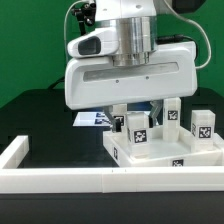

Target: Assemble square table

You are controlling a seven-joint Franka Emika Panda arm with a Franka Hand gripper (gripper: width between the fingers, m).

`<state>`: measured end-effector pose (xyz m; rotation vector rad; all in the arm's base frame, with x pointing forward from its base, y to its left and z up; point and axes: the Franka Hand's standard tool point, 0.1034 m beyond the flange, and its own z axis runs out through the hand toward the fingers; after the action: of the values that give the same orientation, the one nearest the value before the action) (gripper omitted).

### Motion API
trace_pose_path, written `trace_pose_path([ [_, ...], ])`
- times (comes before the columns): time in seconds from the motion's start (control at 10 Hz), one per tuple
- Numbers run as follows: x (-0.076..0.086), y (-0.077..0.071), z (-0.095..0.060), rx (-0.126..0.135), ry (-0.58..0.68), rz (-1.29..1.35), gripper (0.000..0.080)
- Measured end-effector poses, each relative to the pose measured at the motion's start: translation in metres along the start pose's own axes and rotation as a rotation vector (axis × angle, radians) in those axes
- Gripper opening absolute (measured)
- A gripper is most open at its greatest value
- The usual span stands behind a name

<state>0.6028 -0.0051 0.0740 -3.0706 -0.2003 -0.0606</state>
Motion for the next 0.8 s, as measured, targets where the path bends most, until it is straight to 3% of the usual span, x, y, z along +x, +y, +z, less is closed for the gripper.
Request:
trace_pose_path([
  [0.4,-0.0001,-0.0001,0.0002,0.001,0.0,0.036,0.0289],
  [0.6,-0.0001,0.0004,0.0006,0.023,0.004,0.333,0.0289],
  [0.8,-0.0016,-0.0061,0.0021,0.026,0.013,0.591,0.029],
])
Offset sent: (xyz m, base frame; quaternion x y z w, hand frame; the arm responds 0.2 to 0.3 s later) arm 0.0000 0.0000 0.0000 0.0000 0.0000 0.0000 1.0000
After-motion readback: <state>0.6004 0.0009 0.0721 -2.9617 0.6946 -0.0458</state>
